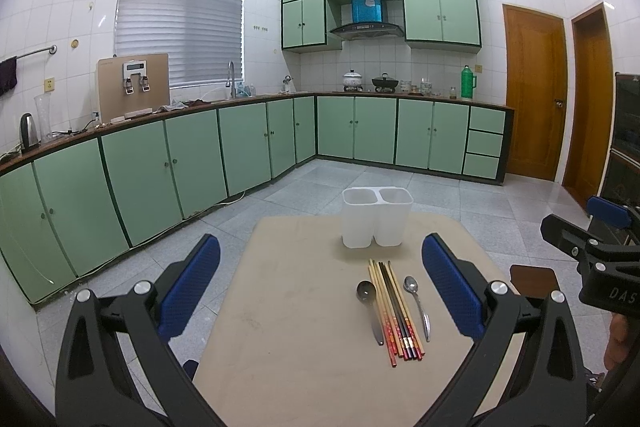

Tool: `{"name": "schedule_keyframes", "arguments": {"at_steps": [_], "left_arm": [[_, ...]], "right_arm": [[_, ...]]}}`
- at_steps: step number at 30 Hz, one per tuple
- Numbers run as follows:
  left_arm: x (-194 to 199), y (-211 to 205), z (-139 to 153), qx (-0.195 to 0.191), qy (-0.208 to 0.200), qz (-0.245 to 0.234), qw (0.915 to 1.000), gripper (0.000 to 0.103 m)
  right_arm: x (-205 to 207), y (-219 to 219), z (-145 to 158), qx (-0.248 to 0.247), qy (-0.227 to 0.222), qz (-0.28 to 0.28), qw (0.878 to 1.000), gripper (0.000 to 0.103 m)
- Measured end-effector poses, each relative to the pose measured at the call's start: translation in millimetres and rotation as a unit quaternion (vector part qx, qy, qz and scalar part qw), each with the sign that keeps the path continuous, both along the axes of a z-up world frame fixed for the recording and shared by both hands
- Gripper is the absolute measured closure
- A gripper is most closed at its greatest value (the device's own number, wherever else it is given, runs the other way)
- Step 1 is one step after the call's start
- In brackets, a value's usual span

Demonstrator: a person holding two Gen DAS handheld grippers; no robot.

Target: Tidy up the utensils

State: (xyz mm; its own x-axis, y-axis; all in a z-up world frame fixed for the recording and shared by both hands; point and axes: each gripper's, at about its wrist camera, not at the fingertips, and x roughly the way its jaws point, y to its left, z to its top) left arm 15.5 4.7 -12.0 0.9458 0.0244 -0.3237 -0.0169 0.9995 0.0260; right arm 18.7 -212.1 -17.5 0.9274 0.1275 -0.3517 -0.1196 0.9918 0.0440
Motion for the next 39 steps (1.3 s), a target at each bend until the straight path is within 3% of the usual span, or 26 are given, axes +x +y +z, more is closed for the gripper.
{"name": "schedule_keyframes", "arguments": {"at_steps": [15,23,24,27,34,39], "left_arm": [[10.5,1.9,-8.0,0.001,0.01,0.002,1.0,0.005],[40.6,4.6,-22.7,0.005,0.041,0.008,0.9991,0.005],[48.0,7.8,-23.0,0.005,0.048,0.009,0.9988,0.005],[73.4,13.2,-40.3,0.011,0.076,0.015,0.9969,0.005],[148.2,25.0,-106.9,0.022,0.173,0.018,0.9845,0.005],[181.6,25.2,-144.9,0.028,0.221,0.014,0.9747,0.005]], "right_arm": [[12.7,-2.5,-8.7,0.0,0.011,-0.001,1.0,0.006],[37.3,-3.7,-21.8,-0.003,0.035,-0.005,0.999,0.006],[52.7,-7.1,-32.5,0.0,0.054,-0.007,0.998,0.006],[67.5,-9.8,-43.2,0.003,0.073,-0.009,0.997,0.006],[146.7,-9.6,-112.1,-0.006,0.17,0.002,0.985,0.006],[190.8,1.6,-151.4,-0.005,0.225,0.025,0.974,0.019]]}}
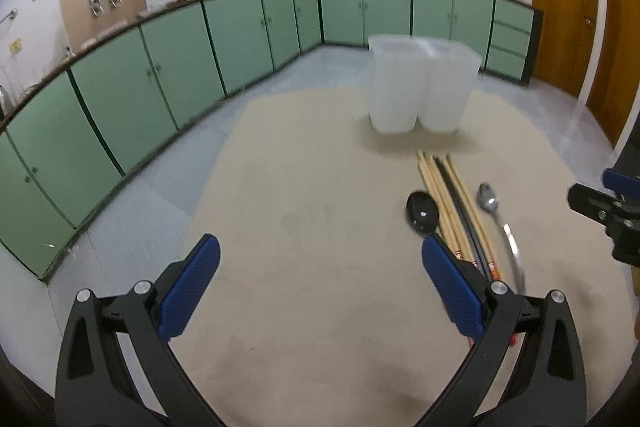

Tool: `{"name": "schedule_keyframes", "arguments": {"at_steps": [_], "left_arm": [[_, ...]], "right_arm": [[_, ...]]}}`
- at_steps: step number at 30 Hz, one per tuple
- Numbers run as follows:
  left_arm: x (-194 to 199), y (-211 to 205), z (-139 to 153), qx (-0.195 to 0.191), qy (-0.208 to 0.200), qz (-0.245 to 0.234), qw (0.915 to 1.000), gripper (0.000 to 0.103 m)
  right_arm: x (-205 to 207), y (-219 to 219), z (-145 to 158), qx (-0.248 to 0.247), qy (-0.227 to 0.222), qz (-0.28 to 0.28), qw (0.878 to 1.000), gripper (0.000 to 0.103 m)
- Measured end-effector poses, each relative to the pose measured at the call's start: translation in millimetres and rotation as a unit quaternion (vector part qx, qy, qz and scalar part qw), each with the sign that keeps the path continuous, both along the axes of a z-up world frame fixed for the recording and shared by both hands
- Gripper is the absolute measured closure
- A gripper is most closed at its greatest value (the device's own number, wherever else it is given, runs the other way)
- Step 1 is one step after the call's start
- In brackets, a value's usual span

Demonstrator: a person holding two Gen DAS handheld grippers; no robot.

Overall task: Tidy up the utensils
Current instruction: 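Grasp the silver spoon with the right tool while the left tool approaches the black spoon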

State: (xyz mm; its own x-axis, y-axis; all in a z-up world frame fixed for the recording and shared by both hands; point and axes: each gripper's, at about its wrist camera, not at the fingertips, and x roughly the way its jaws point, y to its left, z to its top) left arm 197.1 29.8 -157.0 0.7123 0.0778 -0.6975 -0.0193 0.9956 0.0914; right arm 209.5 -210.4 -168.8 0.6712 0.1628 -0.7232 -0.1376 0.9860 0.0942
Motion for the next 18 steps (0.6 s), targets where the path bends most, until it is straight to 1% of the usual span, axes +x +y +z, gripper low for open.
{"name": "schedule_keyframes", "arguments": {"at_steps": [1,3,5,8,12,14,16,18], "left_arm": [[5.8,0.2,-6.3,-0.001,0.009,0.0,1.0,0.005],[15.6,-1.7,-15.7,-0.003,0.021,0.0,0.9998,0.005],[23.5,-4.3,-24.0,-0.007,0.03,-0.003,0.9995,0.005],[35.5,-8.9,-32.9,-0.018,0.045,-0.012,0.9987,0.005],[50.1,-19.2,-41.2,-0.025,0.055,-0.028,0.9978,0.005],[54.3,-21.2,-44.3,-0.025,0.06,-0.031,0.9974,0.005],[58.0,-22.2,-46.5,-0.028,0.063,-0.031,0.9971,0.005],[60.5,-22.6,-47.7,-0.03,0.066,-0.033,0.9968,0.005]], "right_arm": [[7.4,1.6,-6.8,0.0,0.009,0.002,1.0,0.021],[23.0,3.7,-19.9,0.002,0.029,0.006,1.0,0.029],[39.2,6.4,-33.0,0.006,0.051,0.009,0.999,0.034],[54.1,10.4,-47.3,0.003,0.073,0.016,0.997,0.041],[66.1,15.5,-59.6,0.002,0.093,0.025,0.995,0.053],[71.1,16.3,-64.3,0.005,0.101,0.027,0.995,0.057],[75.9,18.8,-70.1,0.007,0.106,0.032,0.994,0.06],[77.3,22.7,-70.6,-0.007,0.097,0.037,0.995,0.06]]}}
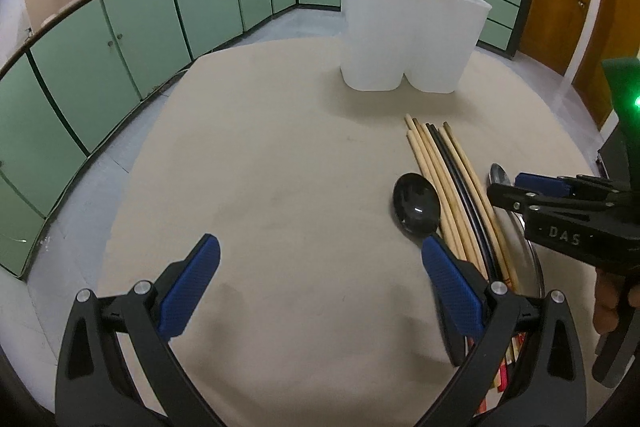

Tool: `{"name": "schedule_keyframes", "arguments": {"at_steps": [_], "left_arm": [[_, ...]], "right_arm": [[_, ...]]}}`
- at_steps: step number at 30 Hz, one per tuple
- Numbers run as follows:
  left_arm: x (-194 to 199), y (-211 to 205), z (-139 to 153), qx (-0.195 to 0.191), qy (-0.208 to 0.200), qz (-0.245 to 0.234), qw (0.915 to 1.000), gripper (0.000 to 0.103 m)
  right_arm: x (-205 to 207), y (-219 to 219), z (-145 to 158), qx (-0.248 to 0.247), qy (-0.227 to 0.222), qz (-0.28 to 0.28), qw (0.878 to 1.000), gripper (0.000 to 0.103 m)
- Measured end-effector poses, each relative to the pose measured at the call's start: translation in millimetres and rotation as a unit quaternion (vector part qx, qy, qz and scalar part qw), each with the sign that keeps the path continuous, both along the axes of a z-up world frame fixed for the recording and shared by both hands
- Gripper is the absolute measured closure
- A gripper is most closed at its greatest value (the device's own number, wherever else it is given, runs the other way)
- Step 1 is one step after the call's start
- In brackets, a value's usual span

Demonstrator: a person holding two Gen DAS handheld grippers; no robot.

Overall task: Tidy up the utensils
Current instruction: 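Grasp the silver spoon with the right tool while the left tool approaches the black spoon, then grasp the black spoon with the left tool while the right tool lifts the silver spoon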

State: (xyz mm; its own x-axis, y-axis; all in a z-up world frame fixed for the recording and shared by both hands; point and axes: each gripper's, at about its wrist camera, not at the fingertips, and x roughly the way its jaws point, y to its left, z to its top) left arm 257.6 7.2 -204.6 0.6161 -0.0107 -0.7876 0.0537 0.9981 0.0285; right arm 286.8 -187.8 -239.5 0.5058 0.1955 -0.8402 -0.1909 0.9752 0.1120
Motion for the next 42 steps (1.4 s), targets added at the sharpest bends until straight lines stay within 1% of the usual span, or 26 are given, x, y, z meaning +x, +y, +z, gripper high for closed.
{"name": "schedule_keyframes", "arguments": {"at_steps": [1,2,3,8,13,16,17,18,20,22,26,28,30,38,42], "left_arm": [[-0.4,0.5,-0.1,-0.001,0.002,-0.001,1.0,0.005],[1.3,-0.8,-0.8,-0.002,0.003,-0.002,1.0,0.005],[1.8,-2.8,-1.8,-0.004,0.006,-0.005,1.0,0.005],[5.3,-15.3,-5.1,-0.006,0.01,-0.02,0.9997,0.005],[13.0,-32.8,-17.4,0.008,0.022,-0.033,0.9992,0.005],[17.7,-38.6,-27.8,0.025,0.034,-0.03,0.9987,0.005],[19.1,-38.6,-31.2,0.027,0.038,-0.027,0.9985,0.005],[19.1,-36.3,-33.1,0.019,0.037,-0.026,0.9988,0.004],[18.3,-31.7,-32.8,0.018,0.037,-0.018,0.999,0.004],[15.3,-26.2,-32.2,0.027,0.032,-0.01,0.9991,0.004],[12.3,-21.6,-30.2,0.024,0.034,-0.008,0.9991,0.005],[19.0,-18.0,-26.8,0.026,0.034,-0.014,0.999,0.005],[21.8,-23.8,-25.3,0.026,0.035,-0.025,0.9987,0.005],[40.5,-39.1,-24.6,0.049,0.031,-0.046,0.9972,0.005],[53.9,-37.6,-26.8,0.039,0.036,-0.048,0.9974,0.005]], "right_arm": [[1.3,1.7,-0.1,-0.004,-0.002,0.003,1.0,0.061],[0.2,2.8,0.4,-0.007,-0.005,0.005,1.0,0.065],[-0.3,3.5,0.6,-0.006,-0.008,0.01,1.0,0.075],[-7.6,0.4,2.4,-0.014,-0.016,0.021,1.0,0.074],[-12.9,-16.1,4.4,0.001,-0.01,0.013,1.0,0.075],[-12.6,-16.8,3.6,0.001,-0.011,0.012,1.0,0.074],[-11.1,-14.5,2.6,0.0,-0.011,0.013,1.0,0.074],[-11.1,-14.1,1.9,-0.001,-0.012,0.013,1.0,0.074],[-11.1,-12.6,1.3,-0.004,-0.014,0.012,1.0,0.074],[-6.8,-6.7,-0.1,-0.009,-0.016,0.011,1.0,0.074],[-6.5,-4.2,-1.1,-0.012,-0.018,0.009,1.0,0.074],[-6.8,-3.9,-0.8,-0.011,-0.017,0.008,1.0,0.074],[-7.0,-5.4,-0.9,-0.009,-0.017,0.009,1.0,0.074],[-3.7,-8.1,-0.8,-0.012,-0.015,0.021,1.0,0.074],[1.9,-11.0,-1.6,0.001,-0.01,0.021,1.0,0.074]]}}
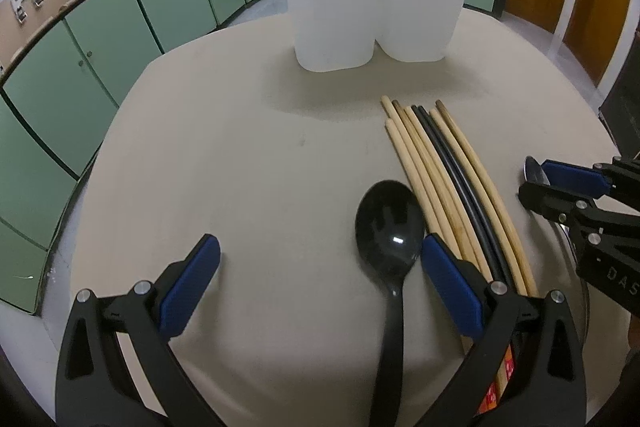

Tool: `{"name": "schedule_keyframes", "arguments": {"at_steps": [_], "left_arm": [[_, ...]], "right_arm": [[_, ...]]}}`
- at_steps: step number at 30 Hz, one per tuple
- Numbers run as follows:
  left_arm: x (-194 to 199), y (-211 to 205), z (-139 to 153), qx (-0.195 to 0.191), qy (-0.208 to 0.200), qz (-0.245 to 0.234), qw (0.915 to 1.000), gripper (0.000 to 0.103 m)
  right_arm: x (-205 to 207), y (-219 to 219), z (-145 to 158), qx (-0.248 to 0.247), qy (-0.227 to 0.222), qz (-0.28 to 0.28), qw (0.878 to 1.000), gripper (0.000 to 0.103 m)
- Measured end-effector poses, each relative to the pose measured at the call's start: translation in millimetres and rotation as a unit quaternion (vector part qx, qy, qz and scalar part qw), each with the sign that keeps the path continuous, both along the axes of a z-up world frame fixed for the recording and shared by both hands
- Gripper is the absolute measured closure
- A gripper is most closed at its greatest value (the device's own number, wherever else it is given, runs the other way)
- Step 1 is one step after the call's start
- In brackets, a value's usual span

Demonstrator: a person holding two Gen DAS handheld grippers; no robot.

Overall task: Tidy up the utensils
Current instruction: 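Grasp the black spoon with the left tool while the right tool lifts the silver spoon, then carry both spoons over the white holder and open both tools to drop them in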

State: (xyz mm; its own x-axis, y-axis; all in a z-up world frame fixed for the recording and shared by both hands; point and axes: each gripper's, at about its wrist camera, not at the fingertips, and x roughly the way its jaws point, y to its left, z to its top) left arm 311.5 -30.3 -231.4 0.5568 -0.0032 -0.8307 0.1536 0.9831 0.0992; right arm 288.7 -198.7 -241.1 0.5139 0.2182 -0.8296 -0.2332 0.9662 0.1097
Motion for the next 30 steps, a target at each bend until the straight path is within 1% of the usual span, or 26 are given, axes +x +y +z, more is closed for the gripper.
{"name": "schedule_keyframes", "arguments": {"at_steps": [2,3,5,7,8,10,11,12,15,17,20,23,25,26,28,30], "left_arm": [[3.7,1.3,-0.3,-0.005,0.001,0.001,1.0,0.005],[6.2,2.9,-0.7,-0.012,0.003,0.003,0.9999,0.007],[10.0,5.6,-0.6,-0.034,0.007,0.002,0.9994,0.015],[11.6,3.7,0.7,-0.035,0.003,0.001,0.9994,0.03],[11.8,2.2,2.2,-0.038,0.002,-0.002,0.9993,0.034],[12.3,0.3,3.6,-0.043,0.0,-0.006,0.9991,0.05],[11.4,0.3,4.0,-0.046,-0.001,-0.008,0.9989,0.055],[10.8,0.9,5.1,-0.056,-0.002,-0.013,0.9983,0.067],[5.8,7.4,9.3,-0.09,-0.004,-0.015,0.9958,0.069],[0.2,11.2,15.4,-0.099,-0.016,-0.013,0.9949,0.069],[-14.9,15.6,29.5,-0.118,-0.048,-0.013,0.9918,0.069],[-22.7,15.4,48.4,-0.124,-0.084,-0.016,0.9886,0.069],[-29.0,23.3,64.2,-0.128,-0.113,-0.018,0.985,0.069],[-31.0,22.5,73.9,-0.129,-0.131,-0.018,0.9828,0.069],[-27.0,18.9,88.8,-0.131,-0.154,-0.019,0.9792,0.069],[-29.7,18.2,107.4,-0.136,-0.183,-0.021,0.9734,0.069]], "right_arm": [[1.6,-2.5,-0.1,0.006,0.003,0.002,1.0,0.074],[1.1,-3.5,-0.2,0.007,0.003,0.004,1.0,0.074],[-0.7,-4.3,-0.1,0.005,0.002,0.005,1.0,0.074],[-2.7,-4.3,0.4,0.002,0.0,0.004,1.0,0.075],[-3.6,-4.2,1.1,0.001,0.0,0.003,1.0,0.075],[-5.8,-4.3,3.2,0.001,-0.003,0.002,1.0,0.075],[-7.7,-5.0,4.4,0.002,-0.006,0.002,1.0,0.075],[-9.5,-5.7,6.3,0.002,-0.011,0.001,1.0,0.075],[-16.4,-11.6,14.6,0.005,-0.032,-0.005,0.999,0.075],[-21.0,-16.5,21.8,0.01,-0.048,-0.01,0.999,0.075],[-25.6,-20.7,35.7,0.009,-0.076,-0.01,0.997,0.075],[-27.4,-27.4,56.8,0.027,-0.105,-0.011,0.994,0.075],[-28.7,-31.6,73.9,0.036,-0.127,-0.012,0.991,0.075],[-28.9,-33.9,83.3,0.042,-0.139,-0.012,0.989,0.075],[-27.2,-37.5,100.7,0.058,-0.157,-0.012,0.986,0.075],[-25.2,-40.1,117.6,0.063,-0.179,-0.012,0.982,0.075]]}}
